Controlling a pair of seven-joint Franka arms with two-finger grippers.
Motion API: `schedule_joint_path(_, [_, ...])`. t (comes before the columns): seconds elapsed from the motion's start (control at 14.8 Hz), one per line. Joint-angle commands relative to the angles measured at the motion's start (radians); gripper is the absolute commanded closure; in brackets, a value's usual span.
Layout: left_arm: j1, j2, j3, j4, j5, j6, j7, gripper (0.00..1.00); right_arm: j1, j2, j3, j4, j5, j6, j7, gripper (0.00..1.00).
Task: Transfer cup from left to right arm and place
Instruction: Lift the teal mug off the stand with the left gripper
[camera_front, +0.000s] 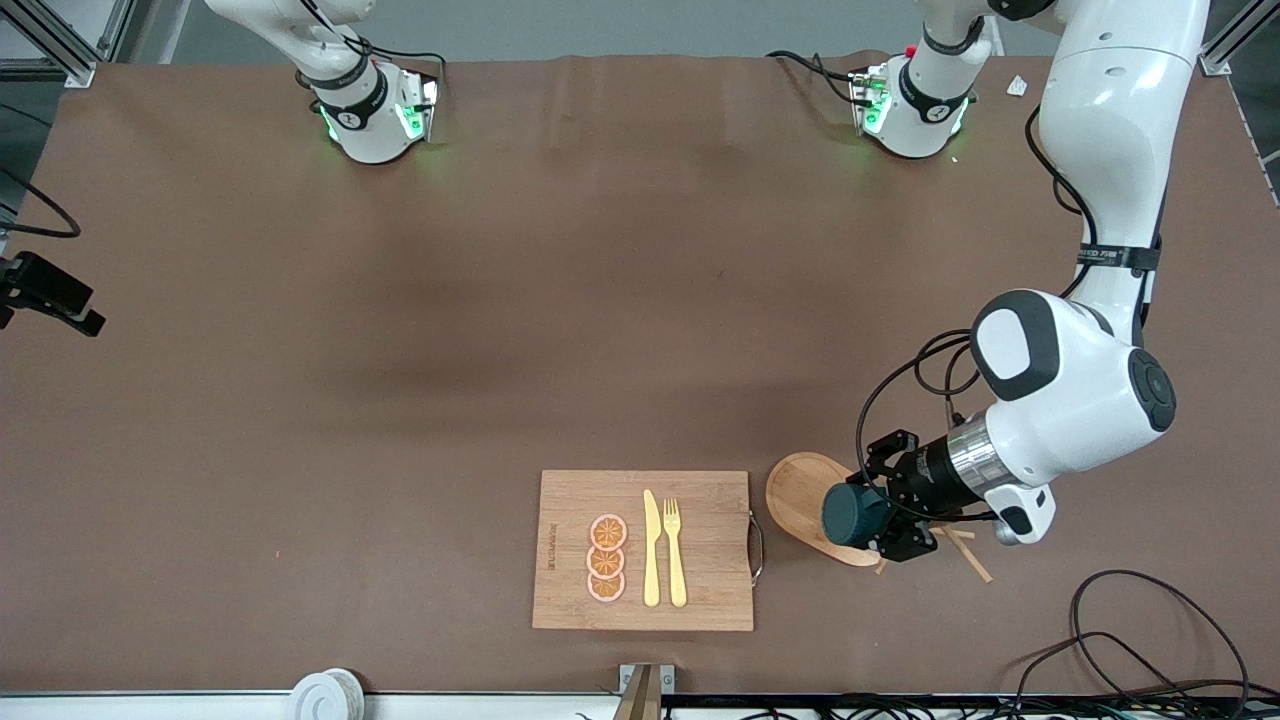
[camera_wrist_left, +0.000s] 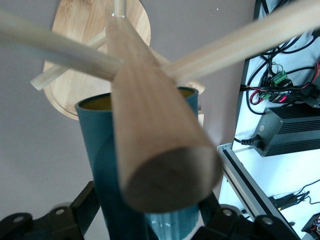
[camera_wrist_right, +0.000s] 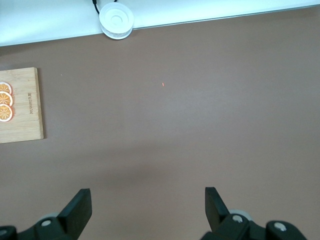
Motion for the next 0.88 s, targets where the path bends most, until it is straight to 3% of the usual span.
schedule_joint_path(0.0, [-0.008,-0.019,0.001,0.018,0.0,-0.034,-0.031,0.52,-0.02,-0.007,0.016,0.002,-0.008,-0.008,0.001,0.0])
schedule_joint_path(0.27, [-0.064,-0.073,-0.001,0.019,0.035,-0.105,-0.032,0.52,-0.02,-0.007,0.016,0.002,-0.011,-0.009,-0.01,0.0])
schedule_joint_path(0.81, [-0.406,-0.061,0.007,0.019,0.522,-0.106,-0.172,0.52,-0.02,-0.007,0.016,0.002,-0.011,-0.008,-0.01,0.0])
